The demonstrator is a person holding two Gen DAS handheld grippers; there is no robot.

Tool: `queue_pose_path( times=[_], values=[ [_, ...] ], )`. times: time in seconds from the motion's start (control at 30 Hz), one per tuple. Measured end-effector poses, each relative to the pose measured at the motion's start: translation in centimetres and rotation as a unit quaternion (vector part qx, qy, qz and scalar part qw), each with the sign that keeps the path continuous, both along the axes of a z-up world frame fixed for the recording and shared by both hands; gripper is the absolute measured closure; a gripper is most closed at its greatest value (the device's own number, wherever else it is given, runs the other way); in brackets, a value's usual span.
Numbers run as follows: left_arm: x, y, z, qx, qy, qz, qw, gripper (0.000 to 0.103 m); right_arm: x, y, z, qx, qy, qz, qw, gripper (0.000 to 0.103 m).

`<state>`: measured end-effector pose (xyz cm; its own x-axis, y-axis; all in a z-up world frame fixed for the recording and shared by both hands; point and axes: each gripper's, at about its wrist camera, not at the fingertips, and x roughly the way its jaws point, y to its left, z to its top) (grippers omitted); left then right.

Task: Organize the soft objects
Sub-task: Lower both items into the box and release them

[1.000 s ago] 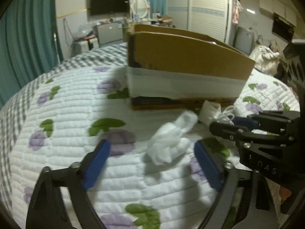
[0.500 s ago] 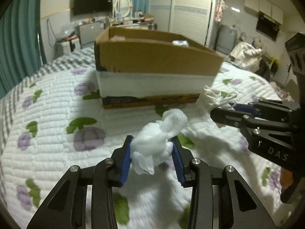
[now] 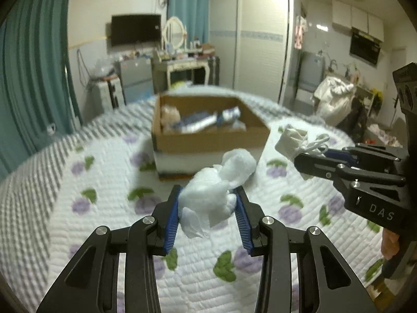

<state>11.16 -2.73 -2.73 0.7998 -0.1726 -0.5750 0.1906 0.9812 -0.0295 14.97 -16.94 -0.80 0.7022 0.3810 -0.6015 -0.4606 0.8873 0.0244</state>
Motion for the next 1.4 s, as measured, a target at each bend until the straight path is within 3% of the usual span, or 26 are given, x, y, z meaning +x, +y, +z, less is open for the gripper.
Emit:
queue_pose_path(
  times=[0.2, 0.37, 0.63, 0.97, 1.27, 1.4],
  values=[
    [0.9, -0.1, 4.7, -0.007, -0.044, 0.004, 0.999, 0.064, 0.7, 0.1, 5.1, -0.008, -0.042, 0.009, 0.999, 0.085],
    [4.4, 0.2, 7.5, -0.017, -0.071, 0.007, 0.9973, 0.064, 2.7, 0.2, 10.0, -0.009, -0.094, 0.01, 0.995, 0.085],
    [11.7, 0.0, 8.1, -0.003, -0.093, 0.02, 0.9954, 0.064, 9.4, 1.1, 13.1, -0.003, -0.121, 0.005, 0.993, 0.085],
    [20.9, -0.8, 4.1, 0.037, -0.076, 0.033, 0.9959, 0.064, 20.2, 1.4, 9.4, 0.006, -0.089, -0.014, 0.996, 0.085],
    [24.8, -1.9, -0.1, 0.067, -0.029, 0.034, 0.9968, 0.064, 27.3, 2.0, 3.7, 0.008, -0.023, -0.022, 0.999, 0.085],
    [25.4, -2.4, -1.4, 0.078, -0.005, 0.03, 0.9965, 0.064, 28.5, 2.0, 0.8, 0.003, 0.013, -0.017, 1.0, 0.085]
  ],
)
